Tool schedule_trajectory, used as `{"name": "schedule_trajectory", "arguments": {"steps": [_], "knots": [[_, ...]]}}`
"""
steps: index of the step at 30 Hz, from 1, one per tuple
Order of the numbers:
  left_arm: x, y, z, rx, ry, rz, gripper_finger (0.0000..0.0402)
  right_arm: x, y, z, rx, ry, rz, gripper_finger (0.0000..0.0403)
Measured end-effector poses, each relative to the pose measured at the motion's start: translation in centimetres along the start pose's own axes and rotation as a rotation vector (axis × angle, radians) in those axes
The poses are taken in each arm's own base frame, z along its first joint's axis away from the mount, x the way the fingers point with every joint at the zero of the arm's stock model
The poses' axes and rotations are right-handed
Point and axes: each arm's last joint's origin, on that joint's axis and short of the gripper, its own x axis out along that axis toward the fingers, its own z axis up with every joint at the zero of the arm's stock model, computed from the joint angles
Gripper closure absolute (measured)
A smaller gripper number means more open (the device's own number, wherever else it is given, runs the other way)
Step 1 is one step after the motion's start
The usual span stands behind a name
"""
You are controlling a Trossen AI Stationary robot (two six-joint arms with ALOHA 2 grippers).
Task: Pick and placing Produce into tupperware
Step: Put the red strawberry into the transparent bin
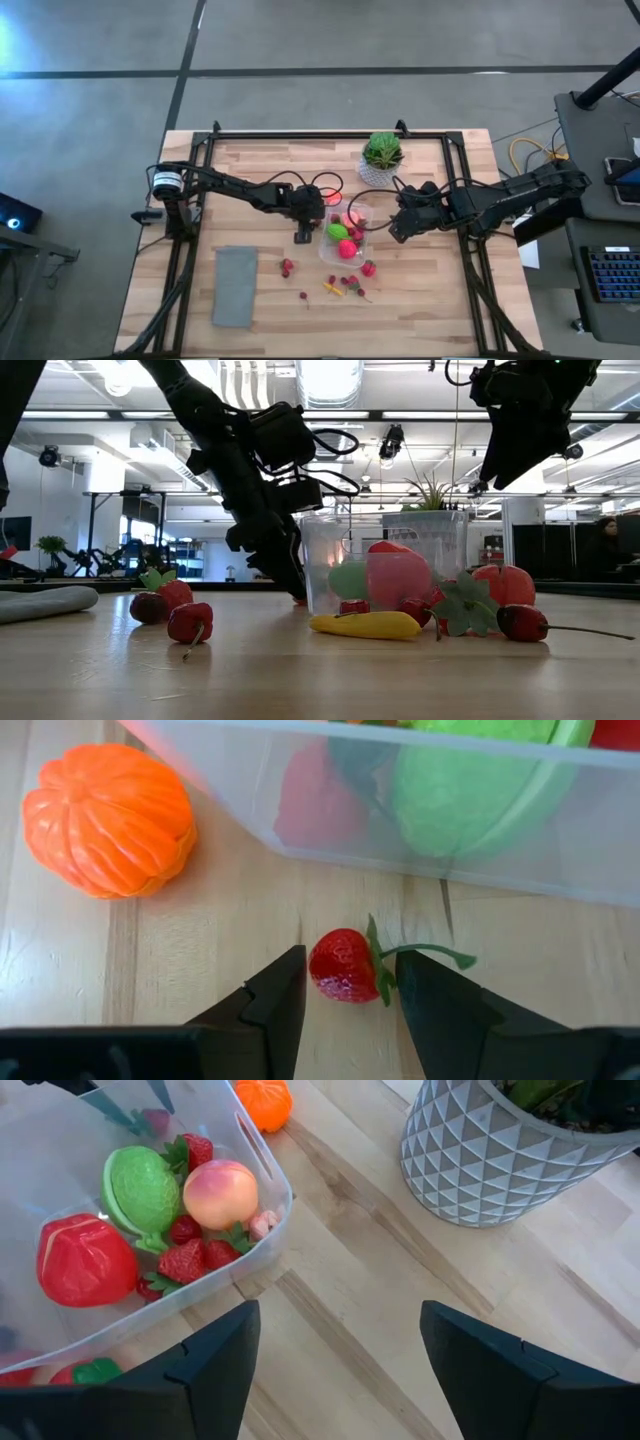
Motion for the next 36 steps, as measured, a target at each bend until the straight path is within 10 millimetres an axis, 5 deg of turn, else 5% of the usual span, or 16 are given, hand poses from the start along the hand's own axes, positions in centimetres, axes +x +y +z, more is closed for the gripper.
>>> {"name": "schedule_trajectory", "arguments": {"steps": [13, 25, 36], "knots": [[0.0, 0.0, 0.0, 0.005, -0.003, 0.002, 0.0306, 0.0, 0.0, 0.0, 0.000, 0.000, 0.000, 0.0132], [-1.4, 0.3, 1.2, 0.001, -0.013, 0.040, 0.0308, 0.0, 0.0, 0.0, 0.009, -0.001, 0.002, 0.0134], [-7.1, 0.4, 2.0, -0.002, -0.036, 0.157, 0.0308, 0.0, 0.0, -0.1, 0.009, 0.018, 0.017, 0.0134]]}}
